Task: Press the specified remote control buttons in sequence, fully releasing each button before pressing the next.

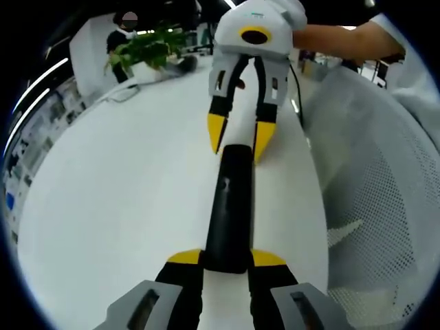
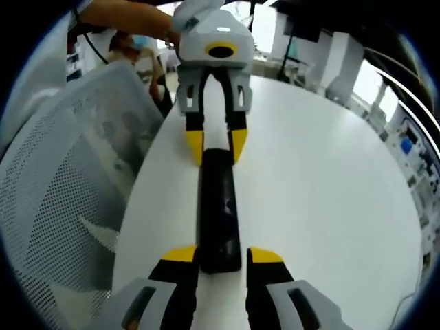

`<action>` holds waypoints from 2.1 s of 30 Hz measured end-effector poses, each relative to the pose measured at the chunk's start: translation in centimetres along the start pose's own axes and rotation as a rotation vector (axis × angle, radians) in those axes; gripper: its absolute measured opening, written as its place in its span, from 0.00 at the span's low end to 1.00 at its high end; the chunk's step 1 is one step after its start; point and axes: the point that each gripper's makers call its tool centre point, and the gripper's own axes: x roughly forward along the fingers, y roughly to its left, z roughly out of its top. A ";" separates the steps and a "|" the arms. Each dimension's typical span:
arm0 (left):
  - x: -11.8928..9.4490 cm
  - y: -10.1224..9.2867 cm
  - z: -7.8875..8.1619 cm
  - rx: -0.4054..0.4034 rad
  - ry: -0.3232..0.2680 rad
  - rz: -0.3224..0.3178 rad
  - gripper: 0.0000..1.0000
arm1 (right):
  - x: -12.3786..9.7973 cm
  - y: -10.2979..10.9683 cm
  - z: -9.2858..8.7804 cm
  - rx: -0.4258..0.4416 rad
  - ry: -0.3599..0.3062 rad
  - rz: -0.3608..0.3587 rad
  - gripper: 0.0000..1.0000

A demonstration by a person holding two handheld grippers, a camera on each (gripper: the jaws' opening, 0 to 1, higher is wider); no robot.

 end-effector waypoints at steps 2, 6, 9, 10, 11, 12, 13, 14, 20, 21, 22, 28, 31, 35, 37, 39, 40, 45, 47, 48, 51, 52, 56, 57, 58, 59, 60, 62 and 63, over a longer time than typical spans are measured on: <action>0.0 0.0 0.0 0.000 0.001 0.000 0.23 | -0.3 0.1 0.2 -0.005 -0.002 0.001 0.24; 0.0 -0.1 0.0 0.000 0.002 0.000 0.24 | -0.9 0.2 0.5 -0.019 0.002 0.000 0.20; 0.0 -0.1 0.0 0.002 0.004 0.001 0.24 | -1.2 0.2 0.6 -0.030 0.004 -0.003 0.16; 0.0 -0.1 0.0 0.002 0.004 0.001 0.24 | -1.3 0.1 0.6 -0.030 0.004 -0.003 0.15; 0.0 -0.1 0.0 0.002 0.004 0.001 0.23 | -1.4 0.1 0.6 -0.031 0.003 -0.004 0.14; 0.0 -0.1 0.0 0.002 0.004 0.001 0.23 | -1.6 0.0 0.7 -0.033 0.003 -0.008 0.14; 0.0 -0.1 0.0 0.002 0.004 0.001 0.23 | -1.6 0.0 0.7 -0.034 0.004 -0.009 0.14; 0.0 -0.1 0.0 0.002 0.005 0.001 0.23 | -1.7 -0.1 0.6 -0.034 0.006 -0.011 0.13; 0.0 0.0 0.0 0.002 0.006 0.000 0.24 | -2.3 -0.3 0.4 -0.053 0.025 -0.018 0.08; 0.0 0.0 0.0 0.001 0.006 -0.001 0.23 | -2.3 -0.3 0.4 -0.055 0.028 -0.017 0.06; 0.0 0.0 0.0 0.001 0.007 0.000 0.23 | -2.4 -0.3 0.3 -0.056 0.032 -0.016 0.05; 0.0 0.0 0.0 0.004 0.010 -0.002 0.23 | -2.6 -0.4 0.2 -0.075 0.055 -0.007 0.01; 0.0 0.0 0.1 0.005 0.010 -0.003 0.23 | -2.6 -0.5 0.2 -0.083 0.064 -0.004 0.00; 0.0 0.0 0.1 0.009 0.011 -0.005 0.23 | -2.5 -0.3 0.2 -0.089 0.072 0.009 0.00; 0.0 0.0 0.0 0.010 0.012 -0.006 0.23 | -2.4 -0.2 0.1 -0.092 0.077 0.015 0.00; 0.0 0.1 0.0 0.011 0.013 -0.006 0.23 | -2.3 -0.1 0.0 -0.093 0.084 0.021 0.00; 0.0 0.1 0.0 0.011 0.013 -0.006 0.23 | -2.2 0.0 -0.1 -0.095 0.091 0.025 0.00; 0.0 0.1 0.0 0.011 0.012 -0.007 0.23 | -2.0 0.1 -0.4 -0.091 0.112 0.038 0.00; 0.0 0.1 0.0 0.011 0.012 -0.008 0.23 | -1.9 0.1 -0.5 -0.079 0.123 0.041 0.00; 0.0 0.1 0.0 0.012 0.011 -0.008 0.23 | -1.8 0.1 -0.5 -0.073 0.132 0.040 0.00; 0.0 0.0 0.0 0.015 0.011 -0.010 0.23 | -1.6 0.0 -0.6 -0.066 0.154 0.044 0.00; 0.0 0.0 0.0 0.016 0.011 -0.010 0.23 | -1.6 0.0 -0.6 -0.063 0.156 0.047 0.00; 0.0 0.0 0.0 0.017 0.012 -0.011 0.23 | -1.3 0.1 -0.8 -0.056 0.170 0.055 0.00; 0.0 0.0 0.0 0.017 0.011 -0.011 0.23 | -1.3 0.1 -0.8 -0.056 0.173 0.056 0.00; 0.0 0.0 0.0 0.017 0.011 -0.011 0.23 | -1.2 0.1 -0.9 -0.056 0.175 0.058 0.00; 0.0 0.0 0.0 0.017 0.011 -0.011 0.23 | -1.2 0.1 -0.9 -0.054 0.176 0.059 0.00; 0.0 -0.1 0.0 0.016 0.010 -0.011 0.23 | -1.2 0.0 -0.9 -0.054 0.176 0.059 0.00; 0.0 -0.1 0.0 0.016 0.009 -0.011 0.23 | -1.2 0.0 -0.9 -0.054 0.177 0.058 0.00; 0.0 -0.1 0.0 0.017 0.009 -0.011 0.23 | -1.1 -0.1 -0.9 -0.053 0.178 0.058 0.00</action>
